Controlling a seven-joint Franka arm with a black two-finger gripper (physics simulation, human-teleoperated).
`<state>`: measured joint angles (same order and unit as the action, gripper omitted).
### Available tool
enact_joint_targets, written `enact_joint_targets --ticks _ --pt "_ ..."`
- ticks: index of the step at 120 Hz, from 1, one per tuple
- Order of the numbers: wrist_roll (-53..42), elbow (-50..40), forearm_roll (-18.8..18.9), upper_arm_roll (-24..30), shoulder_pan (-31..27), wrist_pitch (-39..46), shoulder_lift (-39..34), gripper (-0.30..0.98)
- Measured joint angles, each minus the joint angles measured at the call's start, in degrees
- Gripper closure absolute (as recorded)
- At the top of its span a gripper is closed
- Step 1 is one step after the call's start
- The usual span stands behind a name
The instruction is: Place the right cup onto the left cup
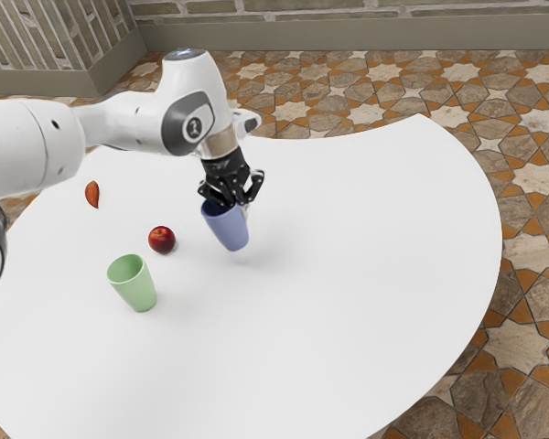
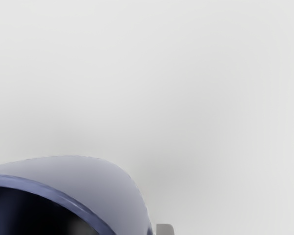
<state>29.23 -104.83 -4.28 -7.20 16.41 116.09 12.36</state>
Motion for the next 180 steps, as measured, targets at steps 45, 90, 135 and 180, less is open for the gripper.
enact_joint_targets --ticks 45,90,135,180 --pt "5.4 -13.4 5.8 0.0 -6.2 -9.1 -17.8 0.78" --pt "8.3 -16.8 7.7 -0.6 -9.6 -9.1 -20.3 0.78" --pt "9.8 -17.9 8.0 -2.7 -10.0 -8.3 -20.4 0.78" --pt "10.5 -19.0 8.0 -3.2 -10.2 -7.6 -20.3 0.78"
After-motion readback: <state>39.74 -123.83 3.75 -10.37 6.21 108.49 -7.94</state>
